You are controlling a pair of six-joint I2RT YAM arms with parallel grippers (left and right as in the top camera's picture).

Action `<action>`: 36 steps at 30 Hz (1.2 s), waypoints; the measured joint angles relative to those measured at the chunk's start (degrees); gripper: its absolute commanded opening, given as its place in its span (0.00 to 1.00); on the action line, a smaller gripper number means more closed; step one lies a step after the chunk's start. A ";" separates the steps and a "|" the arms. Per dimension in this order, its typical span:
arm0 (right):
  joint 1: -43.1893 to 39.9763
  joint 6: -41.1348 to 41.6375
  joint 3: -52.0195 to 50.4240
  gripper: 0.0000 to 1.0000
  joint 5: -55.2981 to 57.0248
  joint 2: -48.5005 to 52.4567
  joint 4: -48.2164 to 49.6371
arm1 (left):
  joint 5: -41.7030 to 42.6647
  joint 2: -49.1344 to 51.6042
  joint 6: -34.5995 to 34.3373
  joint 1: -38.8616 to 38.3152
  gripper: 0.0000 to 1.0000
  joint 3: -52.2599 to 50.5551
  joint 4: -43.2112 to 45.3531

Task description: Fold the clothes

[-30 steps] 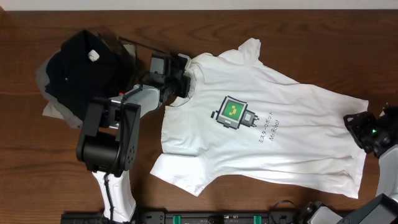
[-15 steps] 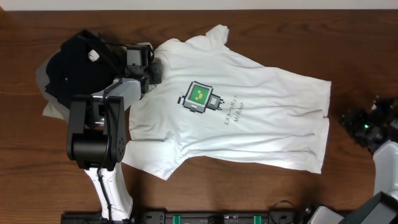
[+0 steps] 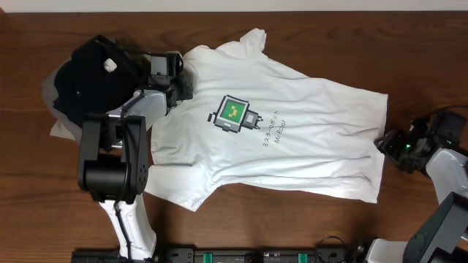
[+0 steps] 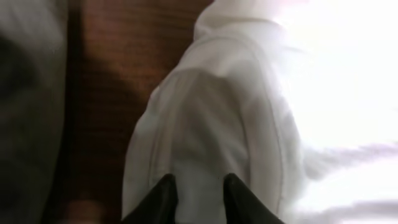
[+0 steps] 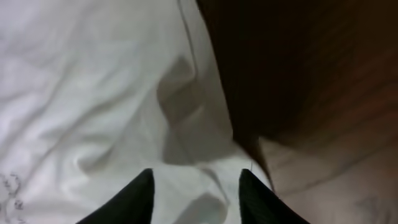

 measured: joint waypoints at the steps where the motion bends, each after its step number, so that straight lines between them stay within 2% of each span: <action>1: 0.00 -0.04 0.00 0.16 0.11 0.02 1.25 | 0.13 -0.61 0.02 0.00 0.31 -0.04 -0.48; 2: 0.00 -0.09 -0.09 0.05 0.31 0.02 3.74 | 0.33 -1.88 -0.02 0.00 0.31 -0.04 -1.31; 3: 0.00 0.28 -0.15 0.01 0.50 0.04 5.95 | 0.44 -3.02 0.00 0.00 0.31 -0.04 -2.27; 10: 0.24 6.60 -0.11 0.01 1.14 2.32 21.38 | 3.50 -13.90 0.00 -0.90 0.32 -0.04 -10.34; 16: 4.17 13.51 -0.09 0.02 1.22 11.96 33.73 | 4.28 -19.67 0.02 -3.67 0.32 -0.04 -17.14; 21: 6.23 19.91 0.09 0.02 0.98 19.45 38.64 | 4.76 -23.98 0.04 -6.82 0.32 -0.04 -21.68; 27: 7.56 27.06 6.93 0.01 3.02 23.67 35.15 | 4.94 -26.08 0.04 -10.01 0.32 -0.04 -24.39; 36: 9.51 29.55 31.26 0.02 9.99 34.84 15.82 | 4.96 -26.08 0.04 -13.00 0.32 -0.04 -24.90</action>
